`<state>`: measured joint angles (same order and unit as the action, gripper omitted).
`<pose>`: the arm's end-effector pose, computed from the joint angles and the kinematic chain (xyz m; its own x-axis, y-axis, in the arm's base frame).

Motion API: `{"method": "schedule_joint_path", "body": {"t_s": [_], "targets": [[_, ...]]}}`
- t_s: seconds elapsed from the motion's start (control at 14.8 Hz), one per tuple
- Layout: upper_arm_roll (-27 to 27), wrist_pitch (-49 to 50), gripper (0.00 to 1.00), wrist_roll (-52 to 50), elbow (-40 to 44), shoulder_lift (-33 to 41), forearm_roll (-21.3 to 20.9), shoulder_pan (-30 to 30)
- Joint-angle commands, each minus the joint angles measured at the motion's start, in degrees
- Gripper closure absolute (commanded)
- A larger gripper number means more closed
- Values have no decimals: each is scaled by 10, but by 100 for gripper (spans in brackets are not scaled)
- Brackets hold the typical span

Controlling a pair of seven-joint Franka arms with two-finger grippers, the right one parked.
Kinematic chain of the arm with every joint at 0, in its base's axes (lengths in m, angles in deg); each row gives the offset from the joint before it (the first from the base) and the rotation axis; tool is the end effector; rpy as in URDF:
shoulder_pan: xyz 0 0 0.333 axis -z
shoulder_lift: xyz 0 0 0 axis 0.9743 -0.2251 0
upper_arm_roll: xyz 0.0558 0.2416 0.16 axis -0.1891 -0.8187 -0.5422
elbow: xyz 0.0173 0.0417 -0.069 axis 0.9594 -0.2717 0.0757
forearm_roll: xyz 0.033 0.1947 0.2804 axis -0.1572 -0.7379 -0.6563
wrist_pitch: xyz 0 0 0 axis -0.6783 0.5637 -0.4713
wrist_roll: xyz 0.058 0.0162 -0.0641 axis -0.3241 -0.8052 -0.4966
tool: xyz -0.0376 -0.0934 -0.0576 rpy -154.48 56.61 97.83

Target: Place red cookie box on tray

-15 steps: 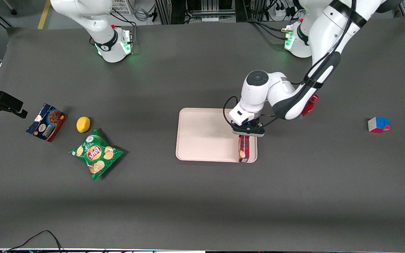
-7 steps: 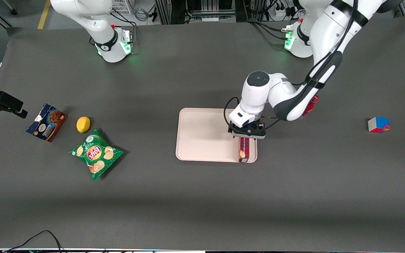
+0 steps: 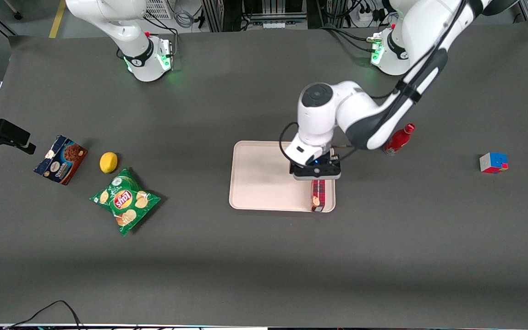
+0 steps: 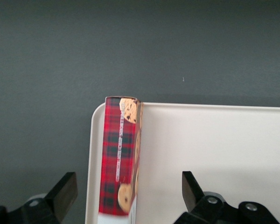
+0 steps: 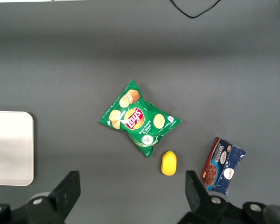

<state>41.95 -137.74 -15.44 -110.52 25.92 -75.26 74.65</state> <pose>0.4818 -0.3638 0.3323 0.9763 -0.0003 0.2166 0.0182 -0.9963 -0.0836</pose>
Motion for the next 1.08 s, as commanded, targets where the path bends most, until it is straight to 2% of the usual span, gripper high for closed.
{"method": "schedule_joint_path", "body": {"t_s": [0.0, 0.27, 0.34, 0.47, 0.67, 1.01], "targets": [[22, 192, 0, 153, 135, 28, 121, 1], [-11, 238, 0, 229, 147, 130, 185, -8], [-32, 249, 0, 282, 147, 151, 208, -8], [-103, 249, 0, 378, 146, 198, 278, -8], [-190, 247, 0, 487, 136, 244, 311, -8], [-363, 228, 0, 663, 77, 301, 422, -5]]}}
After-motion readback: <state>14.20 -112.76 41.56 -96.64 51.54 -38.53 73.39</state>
